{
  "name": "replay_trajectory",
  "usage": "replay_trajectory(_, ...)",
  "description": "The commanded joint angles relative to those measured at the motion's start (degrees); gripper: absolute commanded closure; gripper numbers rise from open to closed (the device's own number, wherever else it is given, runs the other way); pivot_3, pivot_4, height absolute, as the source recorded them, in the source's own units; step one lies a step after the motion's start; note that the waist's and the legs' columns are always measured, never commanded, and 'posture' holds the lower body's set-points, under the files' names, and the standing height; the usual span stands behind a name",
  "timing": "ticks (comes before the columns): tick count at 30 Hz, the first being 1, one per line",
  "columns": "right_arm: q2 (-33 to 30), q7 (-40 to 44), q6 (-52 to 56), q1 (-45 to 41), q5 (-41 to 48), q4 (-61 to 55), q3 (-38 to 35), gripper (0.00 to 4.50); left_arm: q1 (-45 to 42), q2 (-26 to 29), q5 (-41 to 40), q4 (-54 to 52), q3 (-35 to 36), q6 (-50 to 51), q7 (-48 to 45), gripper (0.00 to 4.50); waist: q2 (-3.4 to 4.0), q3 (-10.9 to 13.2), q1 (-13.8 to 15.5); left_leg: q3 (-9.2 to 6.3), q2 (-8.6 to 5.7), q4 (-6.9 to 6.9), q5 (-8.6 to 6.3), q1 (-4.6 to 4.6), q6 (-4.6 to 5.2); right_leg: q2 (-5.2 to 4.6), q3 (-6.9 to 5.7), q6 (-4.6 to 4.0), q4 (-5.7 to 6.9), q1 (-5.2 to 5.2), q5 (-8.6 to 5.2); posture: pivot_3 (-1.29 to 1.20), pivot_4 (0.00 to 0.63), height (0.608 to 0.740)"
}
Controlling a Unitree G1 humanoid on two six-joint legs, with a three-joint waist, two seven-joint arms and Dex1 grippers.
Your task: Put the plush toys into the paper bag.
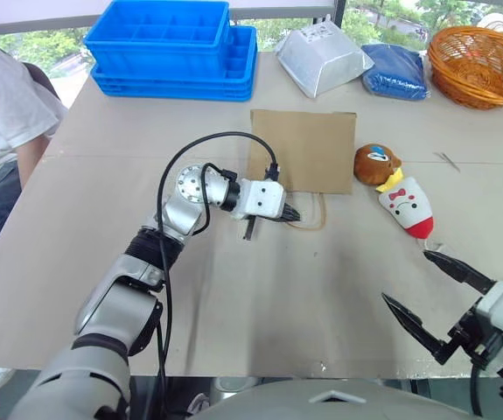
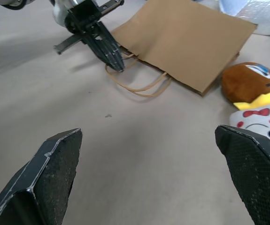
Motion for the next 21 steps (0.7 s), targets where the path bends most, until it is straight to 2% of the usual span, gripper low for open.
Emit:
replay_trajectory(1,-0.2,-0.9,-1.6,0.4,-1.0,-1.8,1.3,0.00,-3.0,3.4,-5.4,-3.1,4.3,6.7,-6.0,3.54,0.00,0.0,-0.1,0.00,0.02,0.00,0.00,0.01,0.00,0.03,0.00,0.00,0.00,0.00,0.00,0.00,0.150,0.740)
replay_trajectory(2,-0.3,-1.0,-1.4,0.1,-1.1,-1.8,1.6,0.00,-3.3,3.7,-5.3,-2.6,4.7,6.7,-6.3,3.06,0.00,0.0,-0.1,0.00,0.03,0.00,0.00,0.02,0.00,0.04,0.00,0.00,0.01,0.00,0.00,0.00,0.150,0.740)
replay_trajectory(3,-0.5,-0.8,-1.0,-0.3,-1.2,-1.8,1.7,0.00,-3.5,3.9,-4.1,-1.6,4.5,5.0,-6.4,2.87,0.00,0.0,-0.1,-0.01,0.04,0.00,0.00,0.04,0.00,0.06,0.00,-0.01,0.04,0.00,0.00,0.00,0.150,0.740)
replay_trajectory(4,-0.8,-0.8,-0.8,-0.8,-1.3,-1.8,1.8,0.00,-3.8,4.1,-3.1,-0.7,4.3,3.6,-6.6,2.46,0.02,0.0,0.0,-0.02,0.04,0.00,0.00,0.05,0.00,0.08,-0.01,-0.01,0.05,0.01,-0.01,0.00,0.150,0.740)
replay_trajectory(5,-1.0,-0.7,-0.6,-1.3,-1.3,-1.8,1.7,0.00,-4.2,4.3,-1.9,0.4,4.0,1.5,-6.9,2.31,0.02,0.0,0.1,-0.02,0.04,0.00,0.00,0.06,0.00,0.08,-0.01,-0.01,0.05,0.01,0.00,0.00,0.150,0.740)
replay_trajectory(12,-2.2,0.3,1.9,-4.3,-0.4,-1.8,0.8,0.00,-5.8,3.0,2.7,6.5,3.3,-8.0,-7.4,2.31,0.00,0.0,0.2,-0.04,-0.01,0.03,0.00,0.02,0.00,0.06,-0.01,-0.01,0.03,0.02,0.00,0.00,0.150,0.740)
replay_trajectory(18,-3.9,2.5,6.0,-10.4,1.7,-1.4,0.5,0.00,-8.6,-0.3,5.6,12.0,2.9,-12.4,-5.4,2.31,-0.04,0.0,0.1,-0.02,-0.04,0.12,-0.01,0.02,0.02,0.06,0.01,0.00,0.04,0.07,0.01,0.00,0.150,0.740)
replay_trajectory(21,-5.2,5.3,7.6,-14.4,6.2,1.5,-2.7,0.00,-9.8,-1.8,6.5,14.1,2.8,-14.3,-5.0,2.31,-0.04,0.0,0.0,-0.03,-0.04,0.12,-0.02,0.05,0.05,0.08,0.00,0.00,0.04,0.10,0.01,0.00,0.150,0.740)
